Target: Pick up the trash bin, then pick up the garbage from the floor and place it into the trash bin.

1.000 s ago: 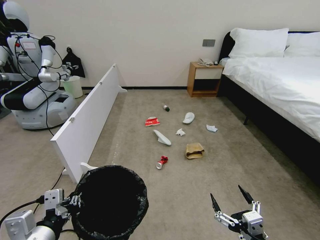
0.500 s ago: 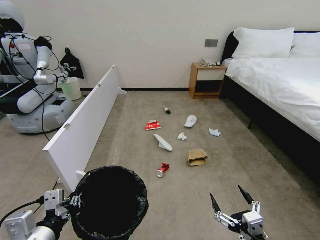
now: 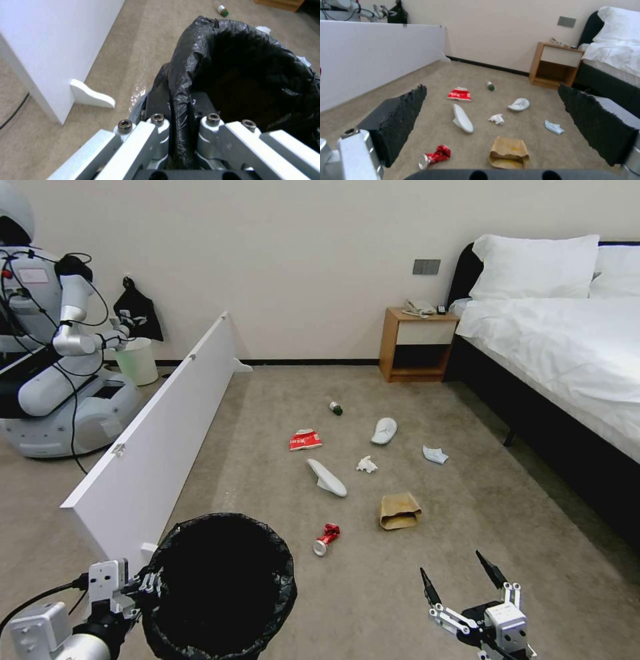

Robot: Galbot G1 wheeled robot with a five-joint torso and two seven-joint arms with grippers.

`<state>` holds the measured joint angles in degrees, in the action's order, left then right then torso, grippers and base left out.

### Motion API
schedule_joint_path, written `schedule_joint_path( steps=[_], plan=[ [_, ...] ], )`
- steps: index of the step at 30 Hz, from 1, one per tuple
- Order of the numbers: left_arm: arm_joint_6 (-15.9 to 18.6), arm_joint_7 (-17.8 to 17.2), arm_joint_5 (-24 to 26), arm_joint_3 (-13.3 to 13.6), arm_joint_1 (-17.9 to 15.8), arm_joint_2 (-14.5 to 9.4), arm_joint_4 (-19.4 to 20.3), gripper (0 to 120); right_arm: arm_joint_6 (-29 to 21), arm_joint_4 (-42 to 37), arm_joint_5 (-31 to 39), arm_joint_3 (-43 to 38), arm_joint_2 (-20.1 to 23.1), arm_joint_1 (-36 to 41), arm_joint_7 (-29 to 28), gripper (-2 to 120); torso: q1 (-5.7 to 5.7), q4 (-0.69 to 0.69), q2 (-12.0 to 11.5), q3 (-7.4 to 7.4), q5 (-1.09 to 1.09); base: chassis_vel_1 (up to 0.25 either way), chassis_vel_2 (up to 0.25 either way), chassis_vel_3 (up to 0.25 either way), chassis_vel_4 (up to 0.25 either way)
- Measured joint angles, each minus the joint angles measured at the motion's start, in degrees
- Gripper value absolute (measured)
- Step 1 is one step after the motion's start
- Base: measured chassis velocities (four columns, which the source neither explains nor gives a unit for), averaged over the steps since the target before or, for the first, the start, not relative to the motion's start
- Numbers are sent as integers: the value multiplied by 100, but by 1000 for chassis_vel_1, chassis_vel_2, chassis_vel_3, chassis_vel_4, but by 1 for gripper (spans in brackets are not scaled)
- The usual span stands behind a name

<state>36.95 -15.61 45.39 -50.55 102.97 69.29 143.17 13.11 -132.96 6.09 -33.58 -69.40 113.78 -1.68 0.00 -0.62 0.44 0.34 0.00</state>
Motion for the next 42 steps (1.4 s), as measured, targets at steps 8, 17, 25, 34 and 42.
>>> schedule_joint_path(
  steps=[8,17,25,34,42],
  plan=[
    [-2,0,-1,0,7,12,3,5,12,-15,-4,-7,-2,14,17,100,0,1,0,-1,0,-138,129,135,-136],
    [-2,-5,-11,18,-48,59,8,5,15,-21,3,-14,9,10,29,100,0,0,0,-1,1,-158,151,151,-150],
    [-2,-6,-2,14,-68,25,8,5,11,-19,23,-16,7,-10,40,100,0,-1,0,0,0,-153,139,151,-158],
    [-2,-7,3,22,-73,14,8,5,8,-19,24,-25,5,1,47,100,0,0,0,0,0,-158,158,168,-167],
    [-2,-7,1,16,-51,13,7,5,9,-23,22,-42,1,14,59,100,0,0,0,0,0,-166,166,164,-160]
  ],
)
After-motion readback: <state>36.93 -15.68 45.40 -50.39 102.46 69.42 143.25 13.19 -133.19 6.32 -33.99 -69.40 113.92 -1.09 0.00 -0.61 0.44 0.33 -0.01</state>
